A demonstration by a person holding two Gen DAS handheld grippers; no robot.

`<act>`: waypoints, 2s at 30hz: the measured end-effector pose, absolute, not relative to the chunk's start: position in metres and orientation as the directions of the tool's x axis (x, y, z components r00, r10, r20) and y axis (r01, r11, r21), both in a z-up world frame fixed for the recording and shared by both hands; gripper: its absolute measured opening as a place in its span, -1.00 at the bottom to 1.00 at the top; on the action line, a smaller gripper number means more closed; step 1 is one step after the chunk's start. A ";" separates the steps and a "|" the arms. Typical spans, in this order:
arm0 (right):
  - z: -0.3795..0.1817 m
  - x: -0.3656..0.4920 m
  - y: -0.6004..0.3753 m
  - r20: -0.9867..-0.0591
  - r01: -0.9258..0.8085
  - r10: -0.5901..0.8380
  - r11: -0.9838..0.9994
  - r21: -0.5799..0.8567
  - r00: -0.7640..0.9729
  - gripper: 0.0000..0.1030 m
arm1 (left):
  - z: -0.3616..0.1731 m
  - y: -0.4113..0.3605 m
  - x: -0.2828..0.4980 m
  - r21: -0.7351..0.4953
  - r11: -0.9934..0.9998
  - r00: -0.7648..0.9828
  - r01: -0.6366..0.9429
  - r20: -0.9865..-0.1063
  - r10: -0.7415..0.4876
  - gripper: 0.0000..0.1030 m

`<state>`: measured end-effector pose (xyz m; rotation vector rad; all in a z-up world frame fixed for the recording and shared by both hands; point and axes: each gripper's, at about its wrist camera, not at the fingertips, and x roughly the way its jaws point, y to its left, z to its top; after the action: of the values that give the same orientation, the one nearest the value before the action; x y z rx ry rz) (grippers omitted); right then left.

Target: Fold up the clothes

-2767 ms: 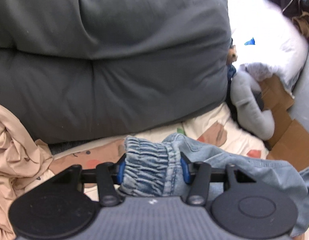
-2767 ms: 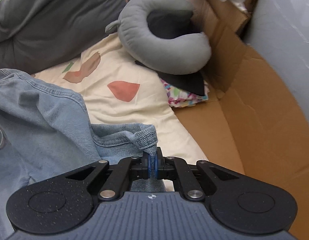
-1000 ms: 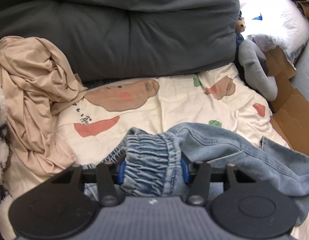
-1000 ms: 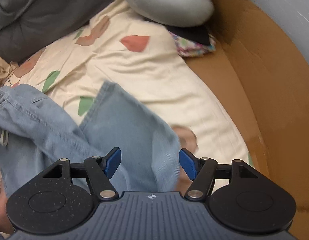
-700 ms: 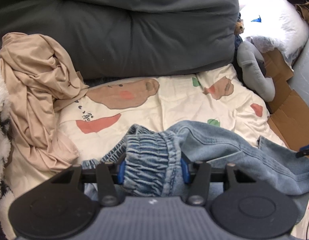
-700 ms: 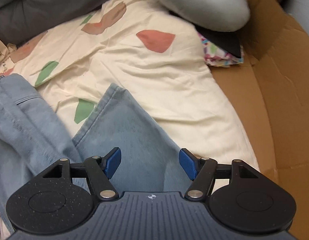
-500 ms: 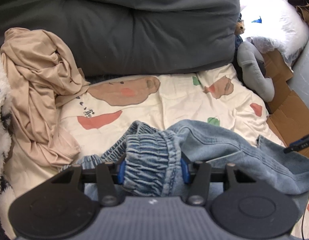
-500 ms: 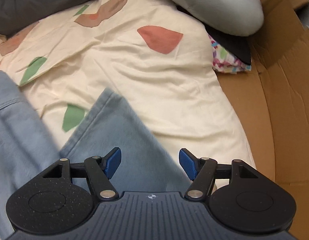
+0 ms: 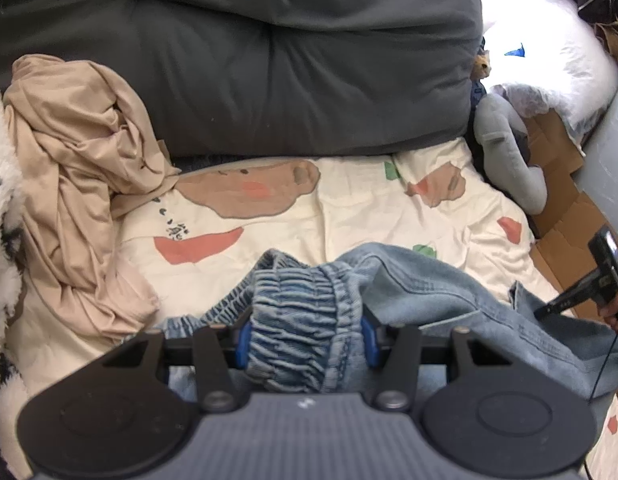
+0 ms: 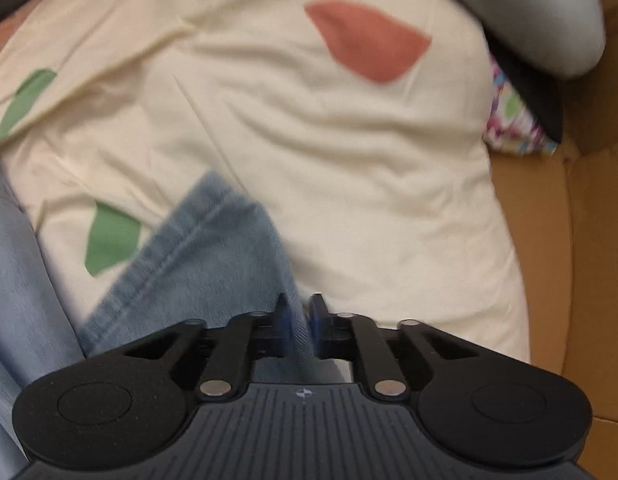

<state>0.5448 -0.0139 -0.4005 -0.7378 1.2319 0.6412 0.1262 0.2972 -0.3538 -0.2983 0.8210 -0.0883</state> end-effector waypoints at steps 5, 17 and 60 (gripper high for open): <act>-0.399 0.546 -0.031 -0.981 -0.776 0.008 0.612 -0.150 0.196 -0.97 | -0.350 0.296 0.135 -0.295 0.955 0.694 -0.035 -0.694 -0.189 0.02; -0.365 0.533 -0.167 -0.972 -0.581 -0.101 0.787 -0.209 0.214 -0.97 | -0.340 0.288 0.162 -0.276 0.961 0.736 0.001 -0.650 -0.187 0.02; -0.234 0.389 -0.396 -0.931 -0.174 -0.339 0.917 -0.360 0.135 -0.96 | -0.300 0.269 0.201 -0.274 0.958 0.832 0.080 -0.510 -0.216 -0.01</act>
<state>0.3891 -0.3960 -0.2340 -0.4318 1.4436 -0.1254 0.2012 0.2686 -0.3004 -0.2468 0.5670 -0.1586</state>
